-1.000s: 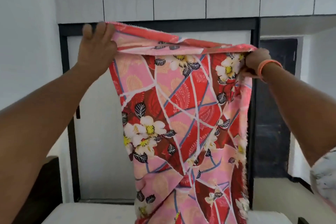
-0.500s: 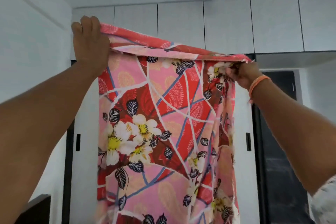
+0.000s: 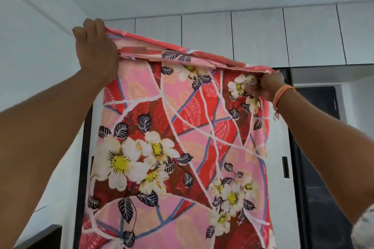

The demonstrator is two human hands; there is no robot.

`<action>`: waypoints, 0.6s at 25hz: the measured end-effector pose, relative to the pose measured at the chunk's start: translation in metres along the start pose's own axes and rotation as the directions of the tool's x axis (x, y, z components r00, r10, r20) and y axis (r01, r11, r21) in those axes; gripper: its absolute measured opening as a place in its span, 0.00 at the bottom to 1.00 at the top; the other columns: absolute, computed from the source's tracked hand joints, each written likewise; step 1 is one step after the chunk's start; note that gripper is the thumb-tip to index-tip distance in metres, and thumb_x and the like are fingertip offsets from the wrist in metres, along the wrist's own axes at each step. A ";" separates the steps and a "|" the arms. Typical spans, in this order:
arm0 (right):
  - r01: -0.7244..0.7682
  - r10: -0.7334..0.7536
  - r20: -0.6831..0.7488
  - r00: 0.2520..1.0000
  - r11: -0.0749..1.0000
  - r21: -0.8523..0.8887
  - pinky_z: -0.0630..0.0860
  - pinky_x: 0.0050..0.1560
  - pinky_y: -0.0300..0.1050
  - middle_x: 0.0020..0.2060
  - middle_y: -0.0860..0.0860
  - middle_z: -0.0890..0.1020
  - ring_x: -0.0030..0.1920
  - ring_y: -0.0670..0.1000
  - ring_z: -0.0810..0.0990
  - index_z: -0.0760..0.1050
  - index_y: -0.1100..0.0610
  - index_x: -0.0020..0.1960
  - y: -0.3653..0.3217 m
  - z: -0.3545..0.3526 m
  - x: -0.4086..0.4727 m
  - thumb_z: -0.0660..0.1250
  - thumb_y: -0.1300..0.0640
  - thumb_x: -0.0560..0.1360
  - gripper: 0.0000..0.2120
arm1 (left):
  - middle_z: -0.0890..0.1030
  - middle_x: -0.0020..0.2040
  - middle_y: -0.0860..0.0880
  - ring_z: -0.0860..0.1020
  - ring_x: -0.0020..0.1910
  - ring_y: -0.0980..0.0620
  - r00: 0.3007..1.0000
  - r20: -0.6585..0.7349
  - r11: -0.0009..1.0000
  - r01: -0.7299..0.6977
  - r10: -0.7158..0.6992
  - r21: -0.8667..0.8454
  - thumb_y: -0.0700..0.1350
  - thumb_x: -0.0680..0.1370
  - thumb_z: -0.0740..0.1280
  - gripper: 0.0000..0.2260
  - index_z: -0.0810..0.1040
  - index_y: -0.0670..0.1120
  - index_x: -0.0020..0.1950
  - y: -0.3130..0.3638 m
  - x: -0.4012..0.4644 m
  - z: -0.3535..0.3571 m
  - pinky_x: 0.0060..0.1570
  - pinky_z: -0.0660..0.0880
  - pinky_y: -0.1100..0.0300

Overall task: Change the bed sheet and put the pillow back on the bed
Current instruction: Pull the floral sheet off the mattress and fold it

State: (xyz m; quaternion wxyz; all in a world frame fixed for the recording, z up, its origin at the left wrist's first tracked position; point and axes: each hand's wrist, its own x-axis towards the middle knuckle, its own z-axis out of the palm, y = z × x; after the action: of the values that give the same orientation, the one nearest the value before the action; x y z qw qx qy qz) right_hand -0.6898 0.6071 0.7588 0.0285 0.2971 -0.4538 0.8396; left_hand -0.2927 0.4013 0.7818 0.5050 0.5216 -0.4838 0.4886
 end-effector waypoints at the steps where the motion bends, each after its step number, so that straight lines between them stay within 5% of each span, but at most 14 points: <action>1: 0.010 -0.010 -0.017 1.000 1.000 0.012 0.81 0.45 0.61 0.44 0.61 0.81 0.39 0.56 0.82 0.70 0.63 0.58 -0.001 0.005 -0.002 0.58 0.70 0.71 0.16 | 0.65 0.58 0.42 0.63 0.59 0.45 1.000 0.000 1.000 -0.010 0.010 0.014 0.42 0.74 0.64 0.13 0.80 0.43 0.57 -0.002 -0.002 0.004 0.57 0.57 0.52; 3: -0.018 0.017 0.007 1.000 0.996 0.084 0.81 0.49 0.58 0.47 0.58 0.81 0.42 0.54 0.81 0.70 0.63 0.62 0.001 0.012 0.008 0.62 0.68 0.63 0.27 | 0.65 0.58 0.43 0.63 0.59 0.45 0.999 0.007 0.999 -0.041 0.040 0.023 0.42 0.75 0.63 0.14 0.80 0.44 0.59 -0.005 -0.007 0.014 0.59 0.58 0.53; 5: -0.068 0.069 -0.005 0.998 0.991 0.119 0.81 0.39 0.64 0.54 0.65 0.80 0.42 0.62 0.83 0.69 0.63 0.67 0.004 0.020 0.011 0.61 0.72 0.63 0.31 | 0.64 0.59 0.43 0.63 0.59 0.45 0.998 0.019 0.997 -0.065 0.065 0.034 0.43 0.75 0.62 0.15 0.79 0.45 0.59 -0.010 -0.010 0.020 0.61 0.61 0.55; 7: -0.083 0.086 -0.031 0.996 0.994 0.072 0.80 0.33 0.64 0.56 0.67 0.79 0.35 0.64 0.84 0.67 0.63 0.69 0.003 0.027 0.002 0.62 0.75 0.68 0.30 | 0.64 0.60 0.43 0.63 0.60 0.44 0.998 0.018 0.997 -0.069 0.068 0.031 0.43 0.75 0.62 0.15 0.80 0.44 0.59 -0.014 -0.011 0.027 0.62 0.61 0.55; 10: -0.132 0.131 -0.029 0.991 0.991 -0.006 0.81 0.31 0.60 0.44 0.62 0.81 0.30 0.61 0.84 0.67 0.65 0.69 0.011 0.036 -0.012 0.62 0.72 0.74 0.24 | 0.65 0.60 0.43 0.64 0.59 0.43 0.995 0.041 0.996 -0.089 0.089 0.000 0.43 0.75 0.63 0.14 0.80 0.43 0.59 -0.018 -0.016 0.043 0.62 0.61 0.54; 15: -0.185 0.187 0.052 0.981 0.982 -0.044 0.81 0.31 0.53 0.42 0.61 0.78 0.36 0.58 0.83 0.76 0.64 0.53 0.050 0.053 -0.014 0.63 0.69 0.77 0.06 | 0.65 0.60 0.44 0.66 0.59 0.43 0.984 0.115 0.991 -0.131 0.133 -0.024 0.43 0.74 0.63 0.15 0.79 0.44 0.59 0.001 -0.033 0.082 0.63 0.62 0.54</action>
State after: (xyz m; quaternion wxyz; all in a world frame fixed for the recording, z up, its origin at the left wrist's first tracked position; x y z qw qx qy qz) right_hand -0.6687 0.5393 0.7356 -0.0572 0.2761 -0.4965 0.8210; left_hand -0.2933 0.3193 0.7482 0.4469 0.5116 -0.5500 0.4859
